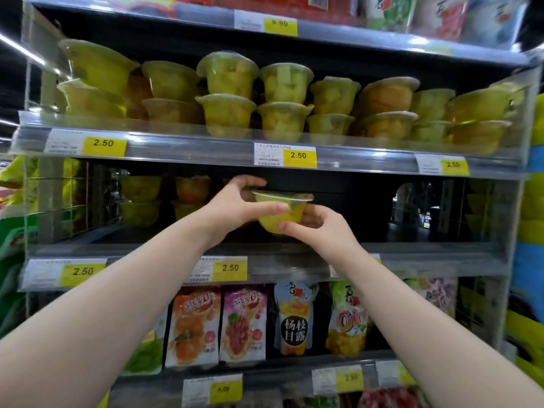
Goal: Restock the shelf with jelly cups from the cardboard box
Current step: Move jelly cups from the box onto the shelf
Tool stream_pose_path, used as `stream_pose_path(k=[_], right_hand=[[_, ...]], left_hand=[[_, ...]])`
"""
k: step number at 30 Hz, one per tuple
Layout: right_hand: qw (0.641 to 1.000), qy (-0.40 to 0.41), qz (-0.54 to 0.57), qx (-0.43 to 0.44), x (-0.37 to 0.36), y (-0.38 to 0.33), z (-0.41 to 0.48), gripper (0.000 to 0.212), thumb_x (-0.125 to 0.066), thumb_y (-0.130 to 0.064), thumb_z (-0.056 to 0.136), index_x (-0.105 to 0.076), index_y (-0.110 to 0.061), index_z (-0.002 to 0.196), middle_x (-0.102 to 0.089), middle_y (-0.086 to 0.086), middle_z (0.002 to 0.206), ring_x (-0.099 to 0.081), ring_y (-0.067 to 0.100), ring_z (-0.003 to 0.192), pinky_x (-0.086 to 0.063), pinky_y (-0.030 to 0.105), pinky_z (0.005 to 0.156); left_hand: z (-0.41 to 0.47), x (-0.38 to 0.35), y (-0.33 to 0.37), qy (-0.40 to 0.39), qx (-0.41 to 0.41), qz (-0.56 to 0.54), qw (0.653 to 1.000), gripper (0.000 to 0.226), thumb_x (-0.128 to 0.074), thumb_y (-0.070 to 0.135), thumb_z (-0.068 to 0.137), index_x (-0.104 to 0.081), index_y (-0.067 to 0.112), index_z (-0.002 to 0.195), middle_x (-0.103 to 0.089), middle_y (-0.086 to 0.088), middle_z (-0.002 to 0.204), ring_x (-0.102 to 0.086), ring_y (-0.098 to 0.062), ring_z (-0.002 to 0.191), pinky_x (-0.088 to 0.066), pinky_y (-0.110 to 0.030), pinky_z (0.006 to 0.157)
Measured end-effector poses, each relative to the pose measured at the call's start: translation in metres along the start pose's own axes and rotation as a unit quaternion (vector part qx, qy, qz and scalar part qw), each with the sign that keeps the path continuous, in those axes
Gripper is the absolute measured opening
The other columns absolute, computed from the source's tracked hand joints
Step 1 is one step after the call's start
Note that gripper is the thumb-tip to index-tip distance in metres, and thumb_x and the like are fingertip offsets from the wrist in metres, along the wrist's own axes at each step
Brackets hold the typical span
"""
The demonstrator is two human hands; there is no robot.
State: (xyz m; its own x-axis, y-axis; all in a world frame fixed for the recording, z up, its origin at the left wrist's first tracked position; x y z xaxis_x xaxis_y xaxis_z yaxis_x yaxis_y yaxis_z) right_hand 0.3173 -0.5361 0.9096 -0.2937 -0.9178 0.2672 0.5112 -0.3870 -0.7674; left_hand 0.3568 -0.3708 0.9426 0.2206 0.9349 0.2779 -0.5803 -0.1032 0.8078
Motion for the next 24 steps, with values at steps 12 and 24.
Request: stream_pose_path(k=[12,24], right_hand=[[0.981,0.188,-0.052,0.002,0.019,0.016,0.033,0.051,-0.083,-0.038,0.07,-0.065,-0.017,0.112,-0.062,-0.016,0.087,-0.061,0.003,0.087,-0.045,0.018,0.077],[0.977,0.123,-0.145,-0.102,-0.005,0.043,0.087,0.051,-0.073,-0.054,0.071,-0.069,-0.022,0.11,-0.071,0.0,0.106,-0.066,0.022,0.099,-0.055,0.037,0.086]], left_hand=[[0.022,-0.013,-0.043,-0.086,0.017,0.313,0.946,0.06,-0.054,0.016,0.095,-0.03,0.021,0.15,-0.032,-0.002,0.154,-0.031,-0.018,0.14,-0.023,-0.019,0.107],[0.028,-0.01,-0.048,-0.095,0.005,0.333,0.938,0.061,-0.053,0.015,0.095,-0.03,0.029,0.149,-0.033,0.001,0.153,-0.036,-0.016,0.137,-0.028,-0.015,0.098]])
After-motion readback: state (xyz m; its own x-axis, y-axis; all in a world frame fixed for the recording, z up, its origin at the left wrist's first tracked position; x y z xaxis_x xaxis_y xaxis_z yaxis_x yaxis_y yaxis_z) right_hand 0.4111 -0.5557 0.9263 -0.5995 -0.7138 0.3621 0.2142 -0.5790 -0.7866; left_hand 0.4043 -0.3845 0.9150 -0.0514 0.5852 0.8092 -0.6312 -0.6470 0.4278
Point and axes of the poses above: each hand's wrist, its own z-axis towards the middle knuckle, its own x-axis out of the back of the hand, y = z × x, the point moved 4 cm from there along z, towards the middle knuckle
